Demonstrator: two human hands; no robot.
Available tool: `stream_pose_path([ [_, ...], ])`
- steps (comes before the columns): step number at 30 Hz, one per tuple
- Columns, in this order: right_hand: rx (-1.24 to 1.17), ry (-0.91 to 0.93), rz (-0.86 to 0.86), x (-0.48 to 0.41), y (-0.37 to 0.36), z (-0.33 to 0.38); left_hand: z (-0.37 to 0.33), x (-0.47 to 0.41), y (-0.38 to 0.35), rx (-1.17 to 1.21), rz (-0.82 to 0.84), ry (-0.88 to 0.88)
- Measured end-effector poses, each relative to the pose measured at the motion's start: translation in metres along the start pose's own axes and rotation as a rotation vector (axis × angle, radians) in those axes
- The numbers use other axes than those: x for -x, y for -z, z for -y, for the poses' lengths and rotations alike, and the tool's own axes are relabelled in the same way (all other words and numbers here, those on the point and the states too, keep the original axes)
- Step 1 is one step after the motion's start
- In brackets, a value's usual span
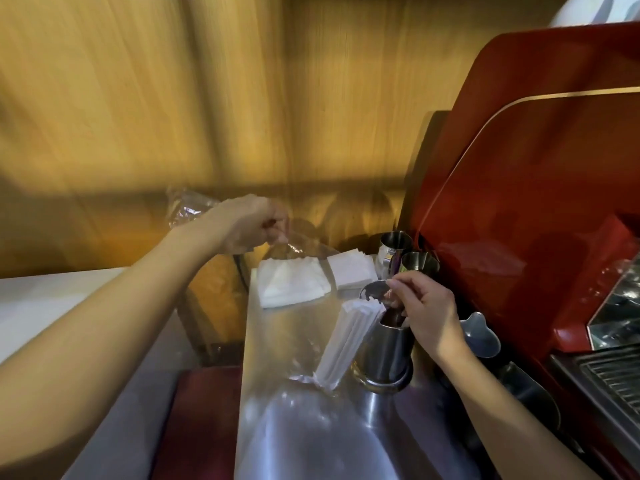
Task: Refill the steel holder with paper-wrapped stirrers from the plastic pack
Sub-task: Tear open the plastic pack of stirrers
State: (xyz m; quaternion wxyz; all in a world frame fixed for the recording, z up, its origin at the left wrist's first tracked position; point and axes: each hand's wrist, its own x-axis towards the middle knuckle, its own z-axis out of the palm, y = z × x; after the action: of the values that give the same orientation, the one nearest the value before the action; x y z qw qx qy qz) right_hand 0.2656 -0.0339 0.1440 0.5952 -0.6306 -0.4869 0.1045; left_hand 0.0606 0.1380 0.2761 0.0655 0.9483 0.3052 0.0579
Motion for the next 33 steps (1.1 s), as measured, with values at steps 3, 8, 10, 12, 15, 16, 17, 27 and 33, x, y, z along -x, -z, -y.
stream_pose_path([
  [3,0.044,0.071,0.061,-0.004,-0.003,0.01,0.02,0.009,-0.016,0.067,0.04,0.014],
  [8,0.202,0.165,0.179,-0.015,-0.009,0.027,0.045,0.023,-0.046,0.164,0.047,0.062],
  [10,0.222,0.208,0.178,-0.021,-0.013,0.034,0.052,0.027,-0.053,0.215,0.027,0.1],
  [12,0.265,0.233,0.207,-0.025,-0.022,0.037,0.058,0.03,-0.06,0.228,0.008,0.12],
  [15,0.379,0.231,0.336,-0.026,-0.036,0.035,0.066,0.033,-0.068,0.231,0.025,0.135],
  [16,0.362,0.228,0.32,-0.026,-0.039,0.033,0.068,0.035,-0.07,0.236,0.021,0.133],
  [17,0.315,0.222,0.273,-0.027,-0.039,0.032,0.07,0.037,-0.071,0.243,0.004,0.129],
  [27,0.185,0.148,0.036,-0.034,-0.032,0.02,0.063,0.057,-0.066,0.311,-0.294,0.053],
  [33,0.184,0.133,0.039,-0.024,-0.027,0.006,0.044,0.059,-0.07,0.152,-0.379,0.023],
])
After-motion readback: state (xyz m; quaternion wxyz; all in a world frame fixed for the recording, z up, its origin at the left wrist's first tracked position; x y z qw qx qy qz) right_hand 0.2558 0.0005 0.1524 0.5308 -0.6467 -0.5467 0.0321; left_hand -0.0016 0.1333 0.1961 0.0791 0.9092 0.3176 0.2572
